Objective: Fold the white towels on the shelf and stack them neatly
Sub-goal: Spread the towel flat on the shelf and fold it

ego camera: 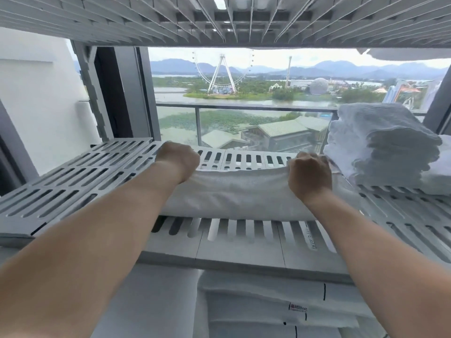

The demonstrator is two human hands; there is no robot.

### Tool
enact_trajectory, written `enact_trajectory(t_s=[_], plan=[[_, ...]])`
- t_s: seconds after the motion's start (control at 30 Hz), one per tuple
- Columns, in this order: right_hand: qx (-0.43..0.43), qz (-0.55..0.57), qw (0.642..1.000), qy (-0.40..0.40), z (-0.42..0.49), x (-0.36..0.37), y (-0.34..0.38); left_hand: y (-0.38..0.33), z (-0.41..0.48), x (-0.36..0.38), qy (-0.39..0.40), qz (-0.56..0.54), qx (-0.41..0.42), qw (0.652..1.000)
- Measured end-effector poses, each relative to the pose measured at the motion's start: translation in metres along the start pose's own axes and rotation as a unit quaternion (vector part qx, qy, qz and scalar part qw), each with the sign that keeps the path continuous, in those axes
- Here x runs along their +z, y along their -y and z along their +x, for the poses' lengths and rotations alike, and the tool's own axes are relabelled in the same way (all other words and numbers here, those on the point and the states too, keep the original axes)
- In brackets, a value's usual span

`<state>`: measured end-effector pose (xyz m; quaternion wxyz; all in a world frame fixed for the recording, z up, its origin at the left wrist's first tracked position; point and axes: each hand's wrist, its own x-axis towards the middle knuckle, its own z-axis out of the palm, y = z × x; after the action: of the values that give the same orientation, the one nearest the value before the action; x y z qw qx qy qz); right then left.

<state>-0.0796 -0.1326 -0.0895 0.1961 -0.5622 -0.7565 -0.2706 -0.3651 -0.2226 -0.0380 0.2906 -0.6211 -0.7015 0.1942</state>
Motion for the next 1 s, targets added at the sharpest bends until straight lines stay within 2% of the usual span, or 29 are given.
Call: enact_trajectory(t_s=[0.17,0.27,0.37,0.47,0.57,0.67,0.8,0.9,1.0], plan=[[-0.027,0.073,0.994,0.076,0.030,0.039,-0.001,-0.015,0.020,0.020,0.043,-0.055,-0.032,0.997],[-0.034,0.160,0.978,0.132,0.031,0.058,-0.007,-0.022,0.023,0.038,0.040,-0.145,-0.050,0.987],[-0.027,0.249,0.958,0.138,0.031,0.064,-0.011,-0.023,0.024,0.058,0.002,-0.234,-0.065,0.970],[-0.026,0.268,0.956,0.116,0.031,0.056,-0.012,-0.022,0.024,0.075,-0.052,-0.310,-0.104,0.944],[-0.035,0.303,0.947,0.105,0.034,0.049,-0.014,-0.013,0.028,0.074,-0.070,-0.366,-0.128,0.919],[-0.052,0.297,0.950,0.077,0.037,0.045,-0.017,-0.003,0.036,0.064,-0.072,-0.352,-0.120,0.926],[-0.034,0.266,0.962,0.052,0.048,0.043,-0.023,0.000,0.052,0.056,-0.057,-0.323,-0.103,0.939],[-0.018,0.262,0.961,0.083,0.055,0.048,-0.022,-0.005,0.059,0.064,-0.019,-0.346,-0.105,0.932],[-0.005,0.237,0.959,0.158,0.052,0.061,-0.013,-0.019,0.058,0.078,0.008,-0.322,-0.100,0.941]])
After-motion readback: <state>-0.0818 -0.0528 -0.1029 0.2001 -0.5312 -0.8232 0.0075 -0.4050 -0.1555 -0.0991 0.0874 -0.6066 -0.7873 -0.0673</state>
